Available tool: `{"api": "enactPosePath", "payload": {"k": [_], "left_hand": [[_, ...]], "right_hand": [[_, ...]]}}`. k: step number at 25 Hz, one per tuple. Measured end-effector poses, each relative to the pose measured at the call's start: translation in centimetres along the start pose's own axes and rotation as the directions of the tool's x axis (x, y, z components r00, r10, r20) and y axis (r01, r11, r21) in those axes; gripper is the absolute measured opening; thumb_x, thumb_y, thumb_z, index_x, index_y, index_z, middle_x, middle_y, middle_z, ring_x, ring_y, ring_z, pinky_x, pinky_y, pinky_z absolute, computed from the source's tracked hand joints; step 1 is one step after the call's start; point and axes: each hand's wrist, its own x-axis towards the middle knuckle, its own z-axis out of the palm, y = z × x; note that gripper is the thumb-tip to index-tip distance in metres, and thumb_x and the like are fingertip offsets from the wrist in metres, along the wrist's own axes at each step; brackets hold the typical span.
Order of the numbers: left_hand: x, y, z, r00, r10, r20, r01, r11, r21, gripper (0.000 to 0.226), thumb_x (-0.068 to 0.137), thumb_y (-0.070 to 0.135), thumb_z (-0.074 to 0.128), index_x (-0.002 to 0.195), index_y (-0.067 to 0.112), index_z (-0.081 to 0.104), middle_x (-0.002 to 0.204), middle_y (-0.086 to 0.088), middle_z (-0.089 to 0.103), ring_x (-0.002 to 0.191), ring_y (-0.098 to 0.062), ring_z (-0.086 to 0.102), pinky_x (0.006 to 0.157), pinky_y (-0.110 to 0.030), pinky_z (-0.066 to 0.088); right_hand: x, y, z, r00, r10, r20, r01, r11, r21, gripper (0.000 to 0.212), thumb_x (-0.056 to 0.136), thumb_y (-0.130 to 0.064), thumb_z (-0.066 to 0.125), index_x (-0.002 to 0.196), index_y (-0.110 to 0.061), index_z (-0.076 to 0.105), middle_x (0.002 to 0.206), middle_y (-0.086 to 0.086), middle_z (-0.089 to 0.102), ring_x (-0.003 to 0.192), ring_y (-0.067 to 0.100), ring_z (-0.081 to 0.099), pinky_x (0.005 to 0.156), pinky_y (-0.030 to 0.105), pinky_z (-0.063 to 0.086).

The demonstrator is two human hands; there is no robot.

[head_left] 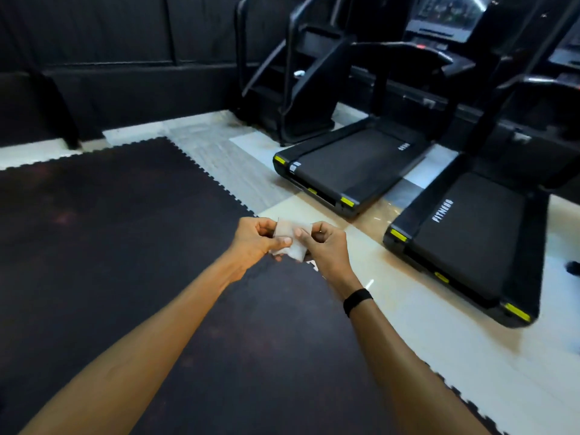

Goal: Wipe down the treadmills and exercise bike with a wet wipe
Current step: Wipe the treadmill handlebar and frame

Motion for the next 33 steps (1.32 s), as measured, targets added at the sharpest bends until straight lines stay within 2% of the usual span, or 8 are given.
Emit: {"api": "enactPosePath", "payload": {"k": [3,6,10,15,19,21,26,33], "left_hand": [[9.2,-1.9,-1.8,0.999,-0.001,-0.041,-0.001,0.999,-0.037,0.01,0.081,-0.008,0.075,0.089,-0.006,0.07,0.07,-0.007,0.073,0.049,-0.013,0.063,0.049,-0.022,0.053],[20.2,-3.2,-2.1,0.999,-0.032,-0.007,0.032,0.996,-0.084,0.012,0.084,-0.002,0.075,0.094,-0.006,0.072,0.078,-0.01,0.075,0.061,-0.015,0.068,0.053,-0.025,0.056],[37.1,-0.5,0.1,0.998,-0.015,0.057,0.02,0.995,-0.094,0.005,0.088,0.004,0.073,0.09,-0.001,0.074,0.086,-0.017,0.072,0.07,-0.019,0.067,0.058,-0.029,0.058],[54.1,2.6,5.3,0.986,0.09,0.144,-0.088,0.996,-0.02,0.012,0.09,0.002,0.07,0.091,-0.01,0.072,0.079,-0.021,0.07,0.06,-0.021,0.063,0.051,-0.029,0.054],[68.1,1.6,8.5,0.954,0.096,0.284,-0.086,0.995,-0.048,0.014,0.091,0.01,0.072,0.093,-0.004,0.073,0.08,-0.012,0.071,0.071,-0.019,0.067,0.059,-0.031,0.056],[74.8,2.1,10.1,0.943,0.114,0.313,-0.111,0.993,-0.027,0.009,0.089,0.009,0.073,0.091,0.0,0.075,0.082,-0.009,0.073,0.076,-0.016,0.068,0.067,-0.031,0.056],[94.3,7.7,11.6,0.956,0.179,0.232,-0.185,0.983,0.004,0.006,0.087,0.007,0.075,0.089,0.001,0.075,0.081,-0.008,0.074,0.073,-0.011,0.068,0.067,-0.026,0.056],[115.7,10.4,5.7,0.983,0.172,0.058,-0.168,0.984,-0.063,0.007,0.087,0.004,0.074,0.089,-0.003,0.073,0.073,-0.002,0.073,0.067,-0.011,0.07,0.059,-0.023,0.054]], "right_hand": [[9.6,3.1,1.2,1.0,-0.007,0.014,0.007,1.0,-0.002,0.023,0.092,-0.007,0.072,0.077,0.0,0.056,0.073,0.021,0.064,0.062,0.028,0.066,0.048,0.034,0.054],[19.5,5.5,1.0,0.996,0.07,0.047,-0.072,0.997,0.035,0.027,0.093,-0.012,0.071,0.094,0.012,0.059,0.085,0.023,0.068,0.072,0.027,0.07,0.055,0.038,0.059],[34.3,4.1,-1.8,0.988,0.122,0.096,-0.124,0.992,0.016,0.028,0.093,-0.016,0.071,0.108,0.008,0.068,0.094,0.018,0.074,0.077,0.02,0.071,0.057,0.03,0.057],[48.8,3.5,-7.5,0.989,0.048,-0.138,-0.056,0.997,-0.054,0.033,0.092,-0.014,0.072,0.095,0.017,0.062,0.081,0.025,0.066,0.071,0.02,0.065,0.057,0.029,0.054],[60.3,6.2,-11.2,0.979,0.072,-0.192,-0.073,0.997,0.004,0.027,0.093,-0.016,0.071,0.102,0.009,0.067,0.088,0.019,0.072,0.076,0.018,0.069,0.061,0.031,0.056],[66.5,7.1,-12.8,0.975,0.084,-0.205,-0.077,0.996,0.04,0.027,0.093,-0.019,0.072,0.104,0.005,0.068,0.093,0.019,0.074,0.08,0.021,0.07,0.066,0.039,0.059],[87.8,5.1,-15.6,0.988,0.022,-0.15,-0.013,0.998,0.061,0.028,0.091,-0.02,0.073,0.107,0.003,0.068,0.101,0.022,0.073,0.087,0.026,0.072,0.068,0.04,0.059],[113.1,5.6,-12.3,0.999,-0.023,-0.043,0.025,0.999,0.043,0.029,0.087,-0.011,0.076,0.1,0.013,0.066,0.095,0.029,0.07,0.081,0.028,0.071,0.062,0.035,0.057]]}}
